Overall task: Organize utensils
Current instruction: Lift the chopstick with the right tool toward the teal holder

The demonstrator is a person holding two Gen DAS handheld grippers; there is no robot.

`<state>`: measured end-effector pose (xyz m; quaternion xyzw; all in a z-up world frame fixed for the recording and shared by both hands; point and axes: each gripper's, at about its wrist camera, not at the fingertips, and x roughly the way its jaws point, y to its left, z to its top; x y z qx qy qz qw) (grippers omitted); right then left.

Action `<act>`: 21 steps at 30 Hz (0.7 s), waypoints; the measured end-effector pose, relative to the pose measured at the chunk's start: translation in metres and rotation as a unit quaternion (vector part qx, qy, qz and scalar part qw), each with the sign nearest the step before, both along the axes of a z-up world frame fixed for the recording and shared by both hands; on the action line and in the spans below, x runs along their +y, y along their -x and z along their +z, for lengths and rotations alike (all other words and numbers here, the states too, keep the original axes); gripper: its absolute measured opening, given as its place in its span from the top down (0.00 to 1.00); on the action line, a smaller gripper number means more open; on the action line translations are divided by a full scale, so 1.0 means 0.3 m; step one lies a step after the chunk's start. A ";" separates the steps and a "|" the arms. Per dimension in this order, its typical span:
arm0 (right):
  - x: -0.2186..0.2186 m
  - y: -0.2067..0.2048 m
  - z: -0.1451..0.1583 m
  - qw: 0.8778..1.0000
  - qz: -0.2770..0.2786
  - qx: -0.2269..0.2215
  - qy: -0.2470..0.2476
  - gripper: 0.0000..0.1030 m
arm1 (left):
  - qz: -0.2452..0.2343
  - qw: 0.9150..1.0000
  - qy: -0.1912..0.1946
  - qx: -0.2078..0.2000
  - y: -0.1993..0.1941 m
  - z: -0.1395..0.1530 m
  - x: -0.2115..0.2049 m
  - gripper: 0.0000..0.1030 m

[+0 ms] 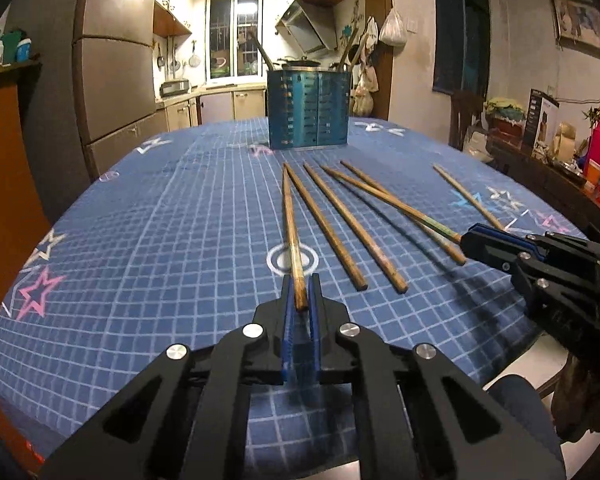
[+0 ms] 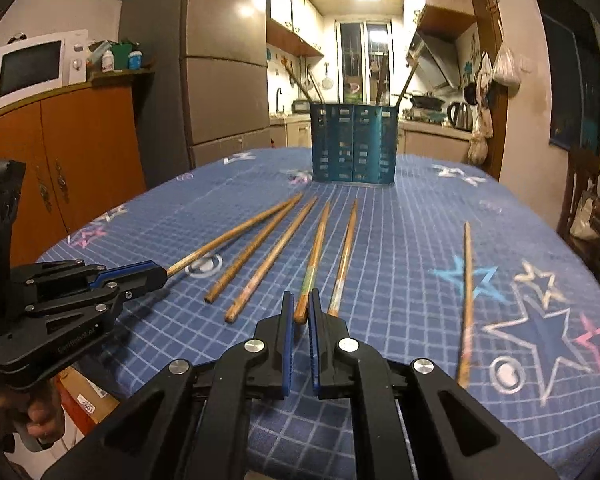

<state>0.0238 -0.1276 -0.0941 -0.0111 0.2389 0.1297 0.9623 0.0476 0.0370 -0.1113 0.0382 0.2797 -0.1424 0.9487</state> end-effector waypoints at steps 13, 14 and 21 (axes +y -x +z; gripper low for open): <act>-0.069 0.063 0.250 0.996 0.016 -0.091 0.006 0.92 | 0.006 0.996 0.021 -0.082 0.045 0.236 0.048 0.95; -0.074 0.059 0.269 0.995 0.018 -0.097 0.006 0.92 | 0.006 0.996 0.021 -0.090 0.043 0.256 0.044 0.95; -0.098 -0.027 0.403 0.993 0.044 -0.110 0.009 0.92 | 0.003 0.991 0.032 -0.133 -0.026 0.400 0.039 0.95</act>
